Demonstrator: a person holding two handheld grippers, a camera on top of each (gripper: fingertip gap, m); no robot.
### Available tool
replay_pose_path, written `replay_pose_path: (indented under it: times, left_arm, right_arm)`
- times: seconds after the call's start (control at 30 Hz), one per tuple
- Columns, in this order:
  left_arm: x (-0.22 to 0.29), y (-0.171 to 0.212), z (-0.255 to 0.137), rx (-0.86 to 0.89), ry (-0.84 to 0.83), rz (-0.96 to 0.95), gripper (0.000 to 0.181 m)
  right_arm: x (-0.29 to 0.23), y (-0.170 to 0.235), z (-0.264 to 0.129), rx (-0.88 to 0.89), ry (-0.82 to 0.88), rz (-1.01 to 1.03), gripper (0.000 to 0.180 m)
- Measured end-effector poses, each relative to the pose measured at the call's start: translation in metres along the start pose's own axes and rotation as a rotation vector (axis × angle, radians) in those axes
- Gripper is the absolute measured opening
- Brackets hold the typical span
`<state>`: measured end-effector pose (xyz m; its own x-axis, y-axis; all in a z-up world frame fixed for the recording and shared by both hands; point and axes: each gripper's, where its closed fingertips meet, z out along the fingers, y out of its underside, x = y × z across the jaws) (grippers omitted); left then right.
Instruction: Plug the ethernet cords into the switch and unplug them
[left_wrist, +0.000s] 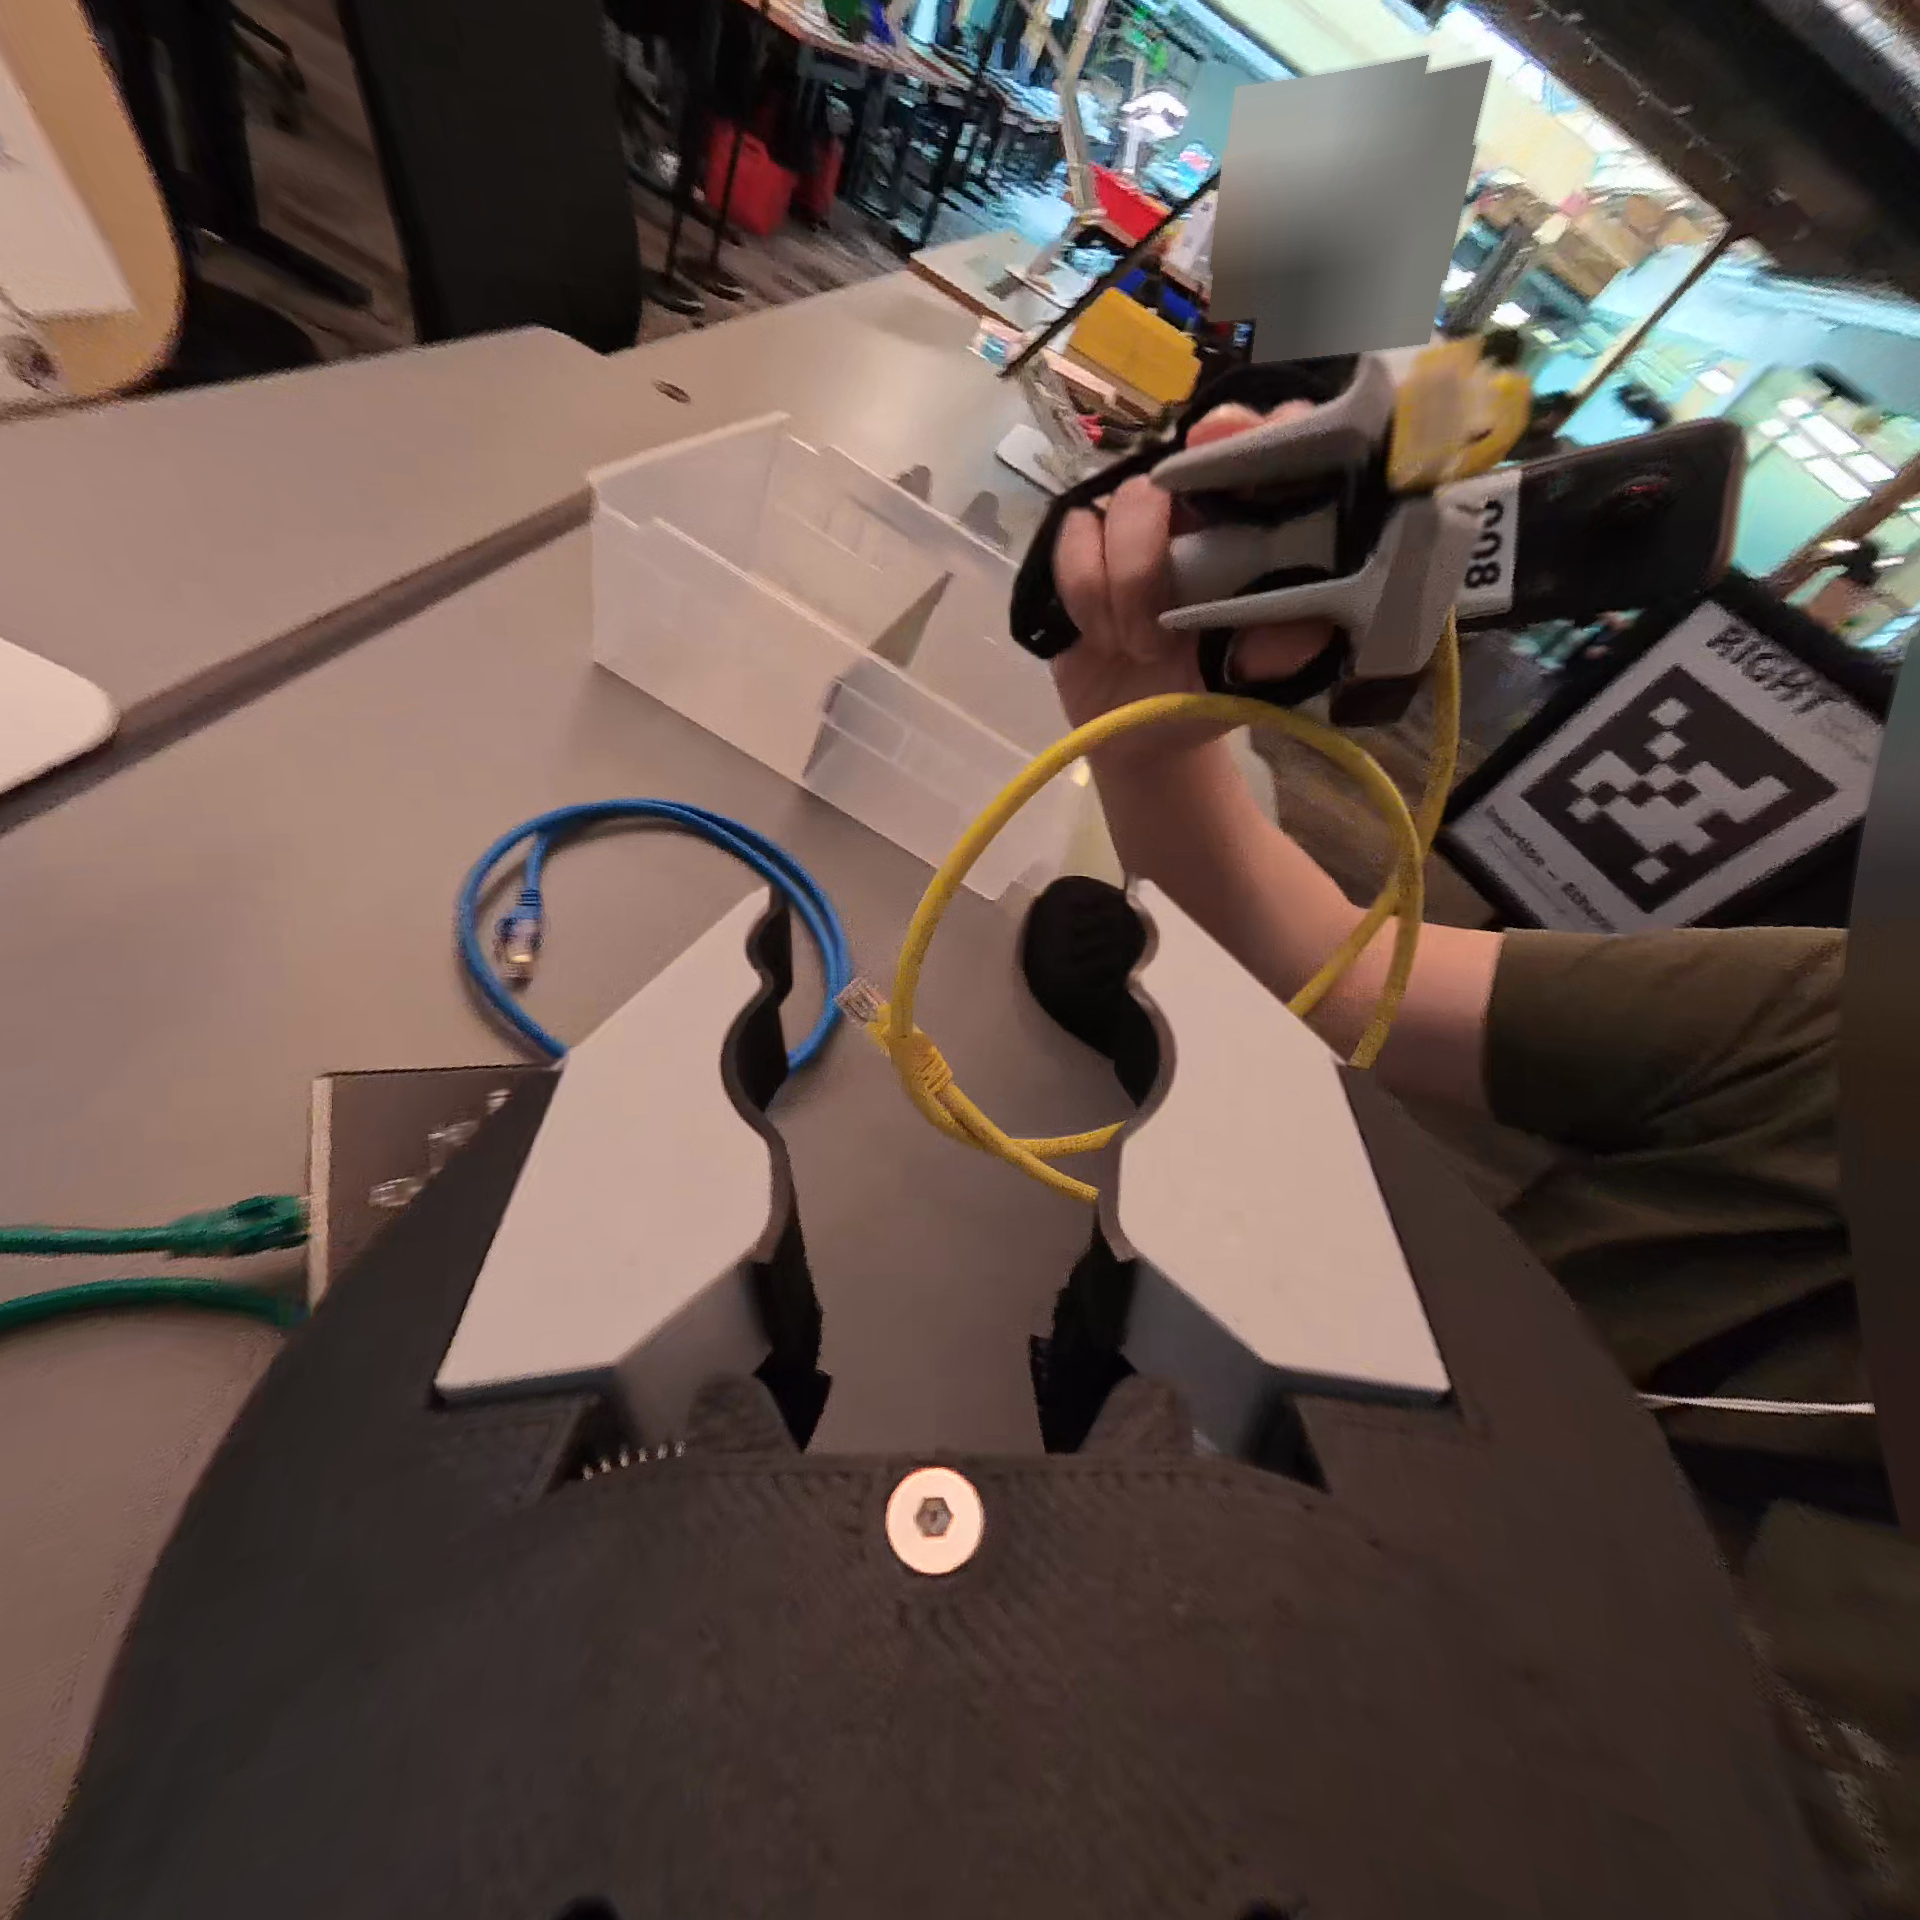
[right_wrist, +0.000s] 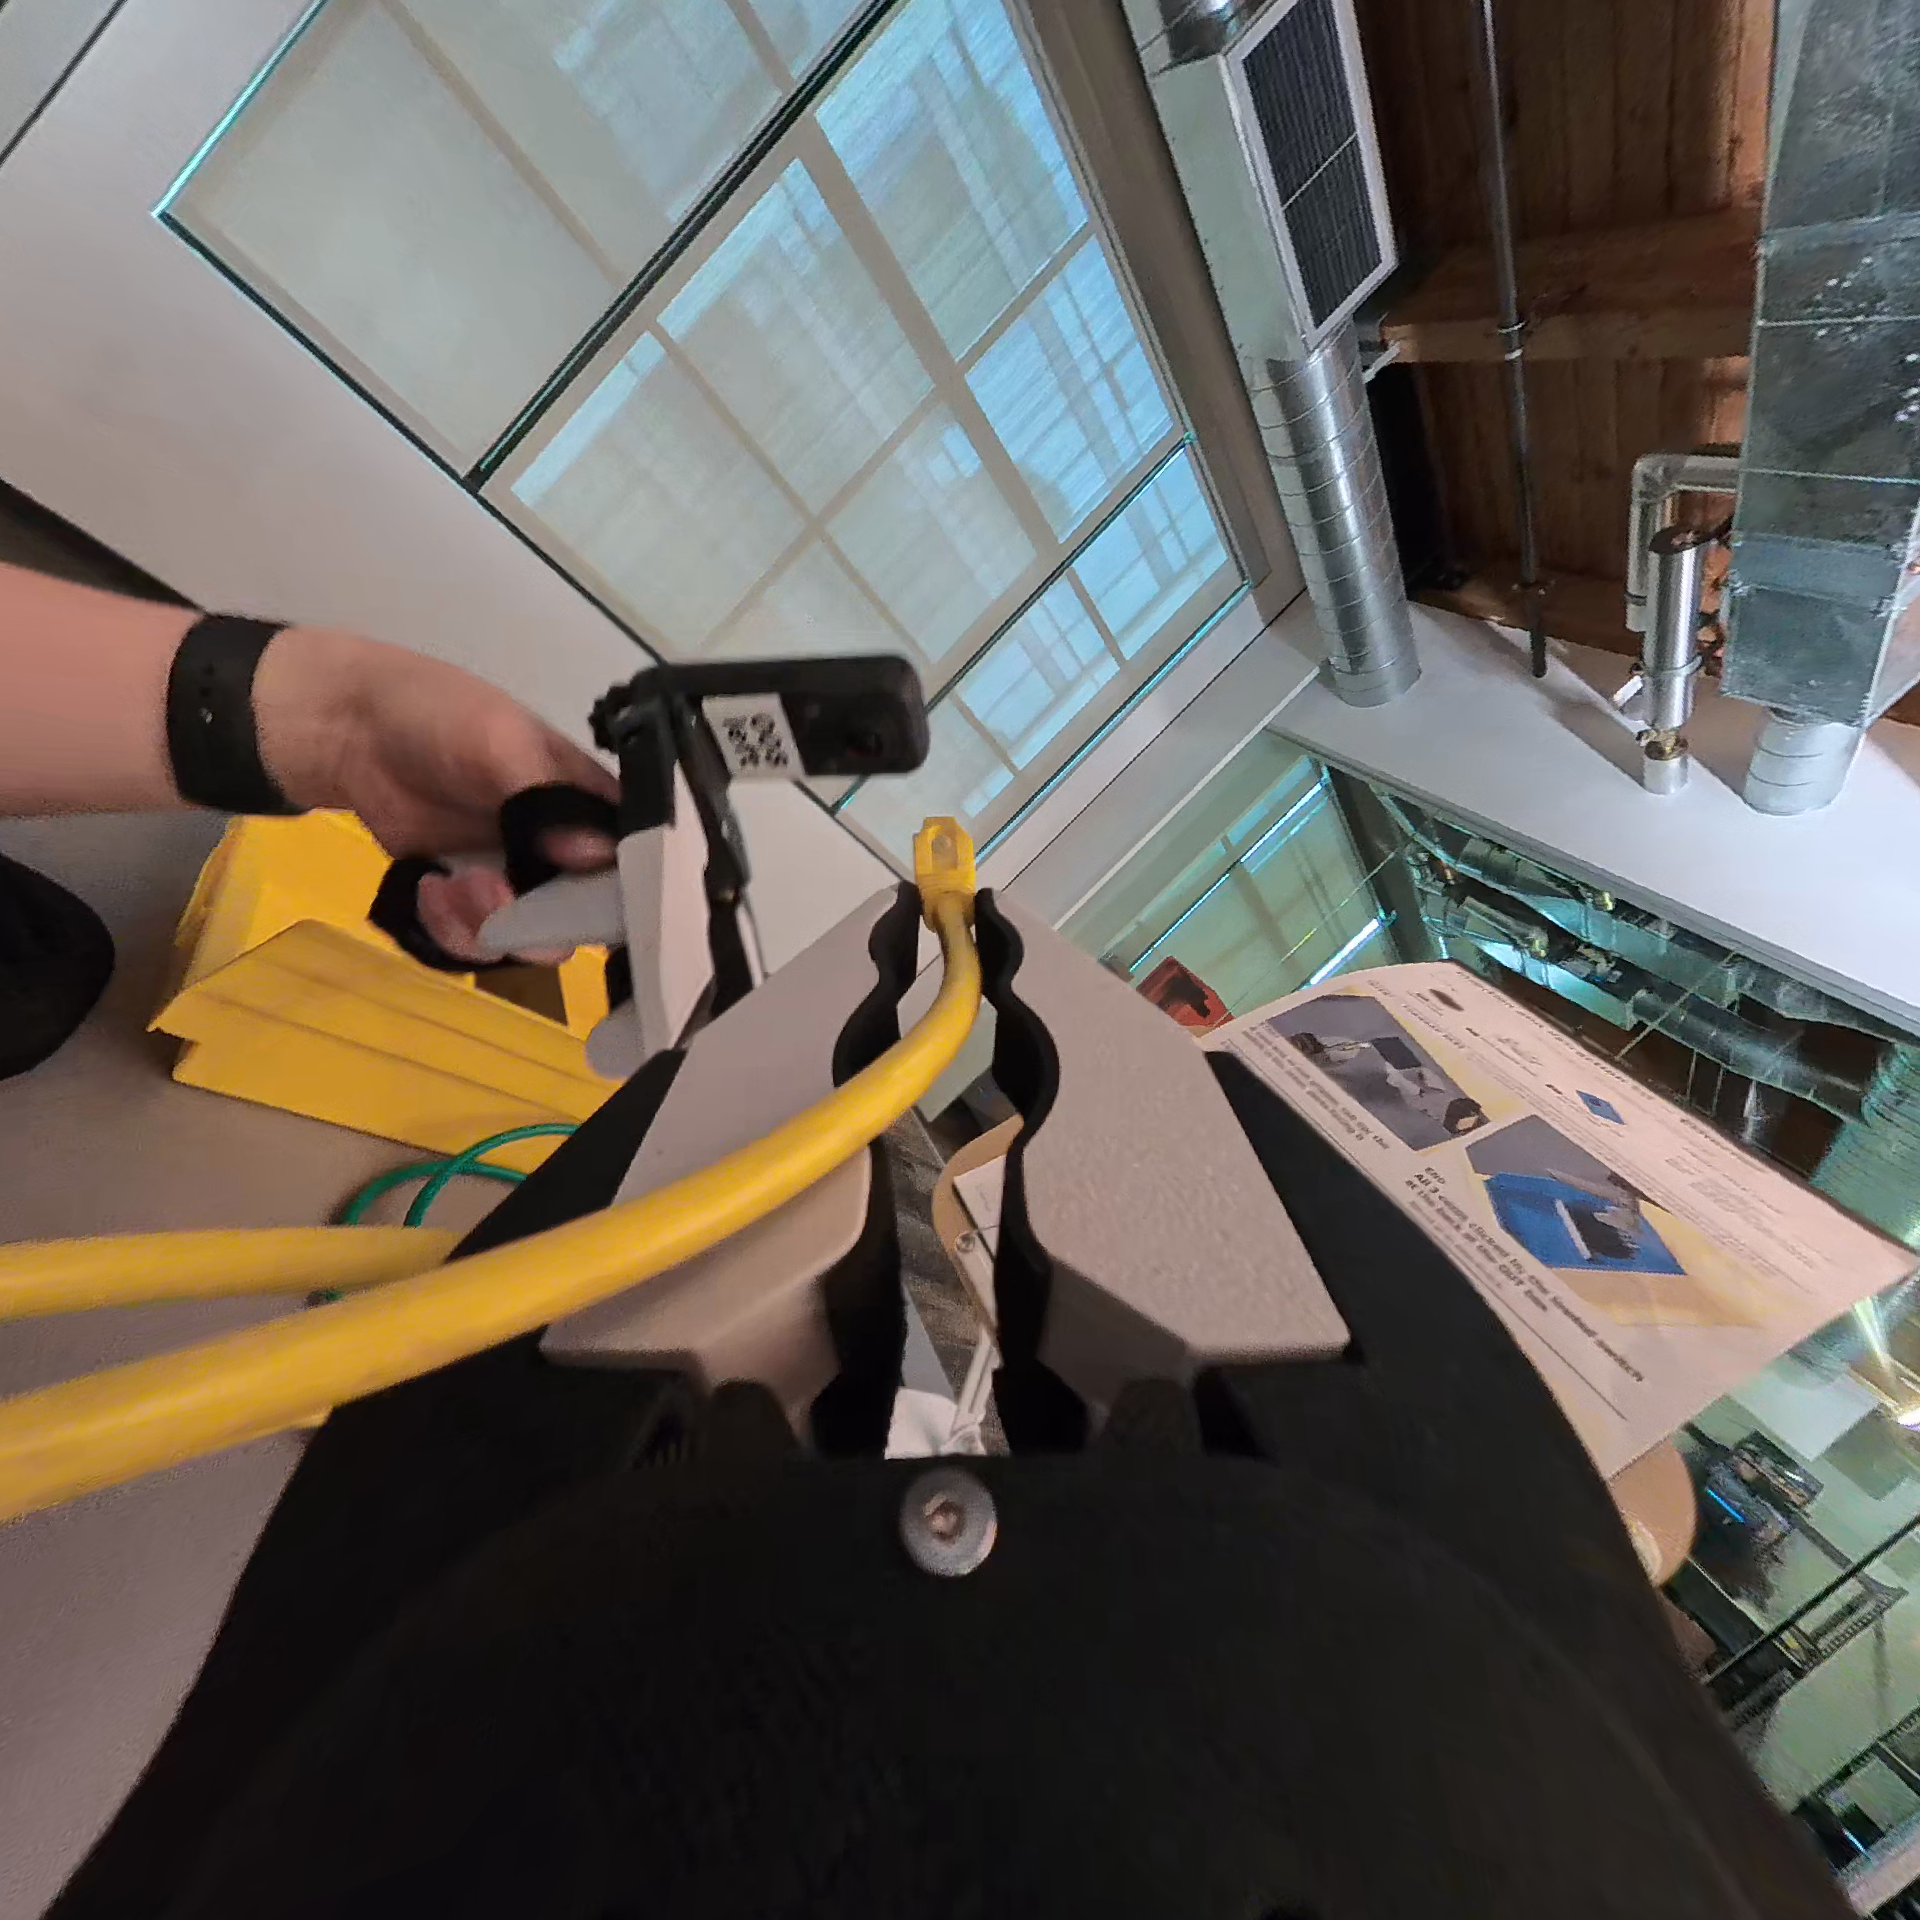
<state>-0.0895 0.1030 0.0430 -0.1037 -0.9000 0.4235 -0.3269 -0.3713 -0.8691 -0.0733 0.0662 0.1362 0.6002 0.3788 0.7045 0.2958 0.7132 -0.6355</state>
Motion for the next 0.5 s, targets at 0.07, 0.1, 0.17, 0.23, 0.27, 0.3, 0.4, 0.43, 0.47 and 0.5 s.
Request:
replay_pose_path:
  times: [0.07, 0.1, 0.17, 0.23, 0.27, 0.3, 0.4, 0.43, 0.47, 0.5]
  left_arm:
    - [0.005, 0.006, 0.012, -0.014, 0.076, -0.042, 0.064]
    - [0.006, 0.01, 0.018, -0.025, 0.102, -0.053, 0.064]
    - [0.004, 0.019, 0.028, -0.062, 0.102, -0.053, 0.064]
    - [0.003, 0.026, 0.034, -0.09, 0.099, -0.045, 0.064]
    - [0.003, 0.028, 0.036, -0.097, 0.1, -0.047, 0.064]
    - [0.002, 0.028, 0.035, -0.104, 0.096, -0.05, 0.064]
    - [-0.019, 0.025, 0.025, -0.102, -0.029, -0.028, 0.061]
    - [-0.037, 0.026, 0.019, -0.107, -0.134, -0.004, 0.061]
    - [-0.058, 0.029, 0.011, -0.133, -0.265, 0.026, 0.061]
    - [-0.077, 0.035, 0.003, -0.178, -0.39, 0.063, 0.066]
  right_arm:
    - [0.004, -0.004, -0.003, 0.014, 0.009, 0.009, 0.01]
    - [0.006, -0.006, -0.004, 0.019, 0.016, 0.011, 0.01]
    - [0.009, -0.008, -0.005, 0.024, 0.023, 0.013, 0.01]
    - [0.011, -0.009, -0.007, 0.026, 0.029, 0.014, 0.01]
    - [0.012, -0.009, -0.007, 0.026, 0.029, 0.015, 0.01]
    - [0.012, -0.009, -0.007, 0.024, 0.028, 0.014, 0.01]
    - [0.013, -0.006, -0.008, -0.003, 0.011, 0.001, 0.01]
    - [0.014, -0.004, -0.009, -0.017, 0.007, -0.001, 0.01]
    - [0.015, -0.002, -0.011, -0.029, 0.002, 0.001, 0.01]
    - [0.017, -0.001, -0.012, -0.038, -0.002, 0.006, 0.01]
